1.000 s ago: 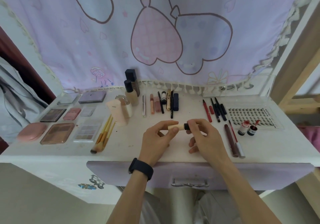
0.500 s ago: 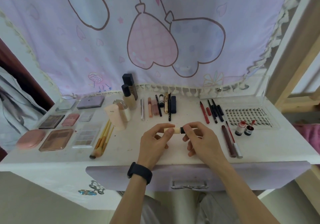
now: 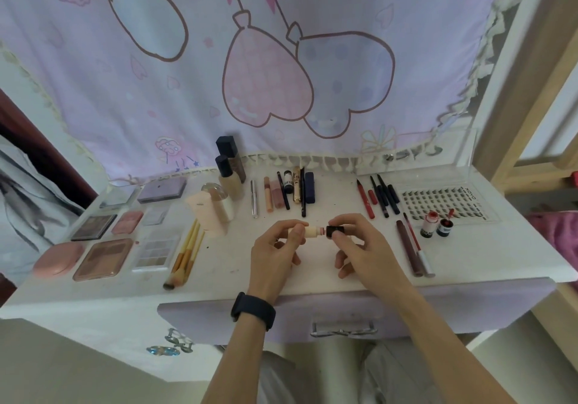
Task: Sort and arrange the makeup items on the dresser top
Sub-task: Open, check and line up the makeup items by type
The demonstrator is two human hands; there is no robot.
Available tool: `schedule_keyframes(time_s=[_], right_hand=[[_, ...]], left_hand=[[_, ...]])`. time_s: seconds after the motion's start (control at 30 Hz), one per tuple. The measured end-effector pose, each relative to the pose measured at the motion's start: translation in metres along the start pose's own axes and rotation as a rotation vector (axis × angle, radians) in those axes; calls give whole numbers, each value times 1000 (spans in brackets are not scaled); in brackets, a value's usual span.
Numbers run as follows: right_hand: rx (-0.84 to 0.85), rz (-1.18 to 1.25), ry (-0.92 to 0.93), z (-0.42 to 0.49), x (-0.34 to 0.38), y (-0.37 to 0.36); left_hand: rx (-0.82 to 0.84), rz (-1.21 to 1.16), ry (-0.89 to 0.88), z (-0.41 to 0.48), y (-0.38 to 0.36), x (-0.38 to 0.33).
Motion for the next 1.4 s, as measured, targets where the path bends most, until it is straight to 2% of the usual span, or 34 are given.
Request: schedule_keyframes(time_s=[0.17, 0.43, 0.7, 0.87, 1.07, 1.23, 1.33, 1.4], right_hand=[[-28, 64, 18, -2, -2, 2], [-53, -17, 67, -6, -9, 0], [-62, -62, 73, -7, -9, -2], [-83, 31, 33, -5, -7, 1], [-120, 35, 48, -6, -3, -1], [-112, 92, -39, -11, 13, -6], [-68, 290, -154, -22, 26, 5], [-47, 404, -201, -34, 31, 22]], left_hand=[[-38, -32, 16, 0, 1, 0], [-97, -94, 17, 1, 4, 1], [-109, -148, 34, 2, 6, -1], [-122, -159, 37, 2, 6, 1], [-93, -145, 54, 3, 9, 0], [-58, -200, 212, 11, 14, -10], [13, -295, 368, 18, 17, -18], [71, -282, 383, 17, 18, -25]])
Point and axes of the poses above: each hand's wrist, its own z-axis towards the middle knuckle, its own y-axis out of the back of the hand, x = y × z, the point moved 1 cm from there along z, towards the middle knuckle, and after that the axes turned 11 degrees about -x, right-handed, at the moved point
